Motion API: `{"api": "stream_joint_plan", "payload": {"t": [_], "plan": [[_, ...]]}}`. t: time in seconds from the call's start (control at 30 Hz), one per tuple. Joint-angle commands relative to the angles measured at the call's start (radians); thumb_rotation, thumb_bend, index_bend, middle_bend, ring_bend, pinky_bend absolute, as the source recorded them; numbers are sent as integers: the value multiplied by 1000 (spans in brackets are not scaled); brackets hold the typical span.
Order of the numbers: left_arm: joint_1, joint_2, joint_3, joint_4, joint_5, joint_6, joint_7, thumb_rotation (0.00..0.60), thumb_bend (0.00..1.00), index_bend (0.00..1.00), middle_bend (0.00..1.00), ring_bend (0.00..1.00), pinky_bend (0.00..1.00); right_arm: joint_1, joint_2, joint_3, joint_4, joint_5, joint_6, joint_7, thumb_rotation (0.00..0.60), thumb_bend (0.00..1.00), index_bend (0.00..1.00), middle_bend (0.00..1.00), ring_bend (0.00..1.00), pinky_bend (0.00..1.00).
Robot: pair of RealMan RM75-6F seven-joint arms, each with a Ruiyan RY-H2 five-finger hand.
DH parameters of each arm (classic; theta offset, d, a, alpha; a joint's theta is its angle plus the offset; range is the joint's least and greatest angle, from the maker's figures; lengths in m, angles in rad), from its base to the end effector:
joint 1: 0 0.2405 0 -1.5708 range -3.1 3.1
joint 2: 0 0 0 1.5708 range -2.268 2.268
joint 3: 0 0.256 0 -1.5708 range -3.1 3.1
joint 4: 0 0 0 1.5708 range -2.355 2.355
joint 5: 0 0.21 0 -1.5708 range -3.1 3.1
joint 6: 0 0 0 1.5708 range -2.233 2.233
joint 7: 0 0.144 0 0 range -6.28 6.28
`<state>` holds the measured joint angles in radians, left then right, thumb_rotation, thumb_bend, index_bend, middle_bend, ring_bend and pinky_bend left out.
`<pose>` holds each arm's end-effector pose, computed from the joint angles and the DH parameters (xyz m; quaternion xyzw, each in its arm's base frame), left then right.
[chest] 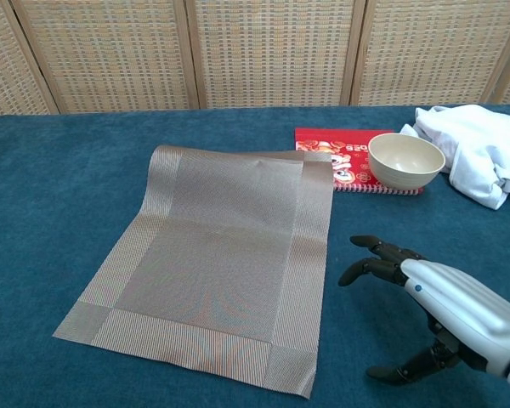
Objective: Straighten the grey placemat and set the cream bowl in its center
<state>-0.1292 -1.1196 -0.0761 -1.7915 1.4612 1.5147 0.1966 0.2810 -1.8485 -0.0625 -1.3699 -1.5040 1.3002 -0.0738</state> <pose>-0.2676 0.1950 0.1538 -0.5895 -0.3651 -0.4054 0.5957 -0.1908 -0.1832 -0.0860 0.6434 -0.5004 0.4585 0.3541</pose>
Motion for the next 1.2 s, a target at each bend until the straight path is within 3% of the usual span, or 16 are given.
{"api": "stream_joint_plan", "payload": {"t": [0.03, 1.2], "plan": [[0, 0, -1, 0, -1, 0, 1, 600, 238, 5, 0, 0, 0, -6, -9, -2, 8, -3, -3, 15, 600, 190, 311, 19, 0, 82], [0, -9, -14, 10, -16, -7, 5, 600, 238, 5, 0, 0, 0, -26, -156, 24, 165, -34, -24, 187, 600, 188, 322, 31, 0, 83]]}}
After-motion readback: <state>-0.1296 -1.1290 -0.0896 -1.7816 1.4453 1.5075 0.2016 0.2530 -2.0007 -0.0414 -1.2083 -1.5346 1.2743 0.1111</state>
